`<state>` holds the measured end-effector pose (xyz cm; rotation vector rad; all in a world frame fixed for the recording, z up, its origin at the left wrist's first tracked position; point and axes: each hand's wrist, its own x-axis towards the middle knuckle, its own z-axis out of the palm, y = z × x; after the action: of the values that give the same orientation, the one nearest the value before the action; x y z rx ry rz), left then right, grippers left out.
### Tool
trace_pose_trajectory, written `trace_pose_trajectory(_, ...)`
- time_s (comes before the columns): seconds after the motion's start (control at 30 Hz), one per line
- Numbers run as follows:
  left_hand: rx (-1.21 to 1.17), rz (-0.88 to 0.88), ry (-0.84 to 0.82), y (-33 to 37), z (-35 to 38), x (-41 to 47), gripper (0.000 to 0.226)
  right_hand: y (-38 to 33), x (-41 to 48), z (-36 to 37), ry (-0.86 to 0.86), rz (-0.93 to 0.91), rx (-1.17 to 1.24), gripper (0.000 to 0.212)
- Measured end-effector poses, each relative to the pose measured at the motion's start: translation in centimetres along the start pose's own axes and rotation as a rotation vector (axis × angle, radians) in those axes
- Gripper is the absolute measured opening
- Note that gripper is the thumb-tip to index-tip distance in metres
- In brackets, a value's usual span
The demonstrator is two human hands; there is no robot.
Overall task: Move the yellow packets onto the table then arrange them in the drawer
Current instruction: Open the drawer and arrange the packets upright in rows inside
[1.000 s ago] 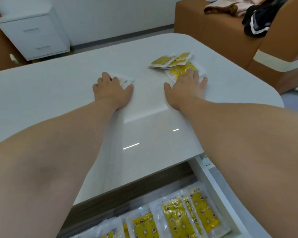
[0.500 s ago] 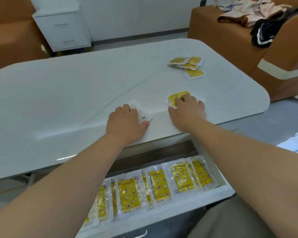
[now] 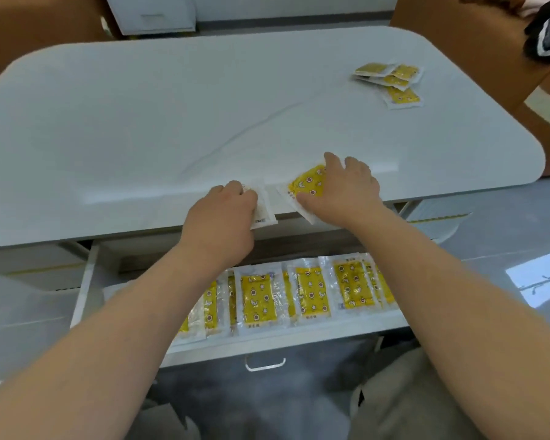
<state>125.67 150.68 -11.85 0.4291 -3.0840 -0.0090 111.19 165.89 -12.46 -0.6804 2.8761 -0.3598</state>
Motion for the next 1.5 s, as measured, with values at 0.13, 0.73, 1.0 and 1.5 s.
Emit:
trace_pose_trajectory(0.13, -0.084, -0.003, -0.021, 0.0, -0.4, -0.6, 0.037, 0.0, 0.6, -0.1, -0.060, -0.007, -0.031, 0.085)
trace_pose_trajectory(0.73, -0.604, -0.200, 0.192, -1.3, -3.0, 0.0, 0.019, -1.5, 0.2, -1.8, -0.165, 0.119, 0.186, 0.081)
trace_pose_trajectory(1.0, -0.450, -0.013, -0.179, -1.1, -2.0, 0.1, 0.022, -1.1, 0.5, -2.6, -0.174, -0.046, 0.304, 0.032)
trace_pose_trajectory(1.5, -0.361, 0.087, -0.617, 3.0, 2.2, 0.9, 0.019, 2.6, -1.2, -5.9, -0.497, -0.245, -0.056, 0.033)
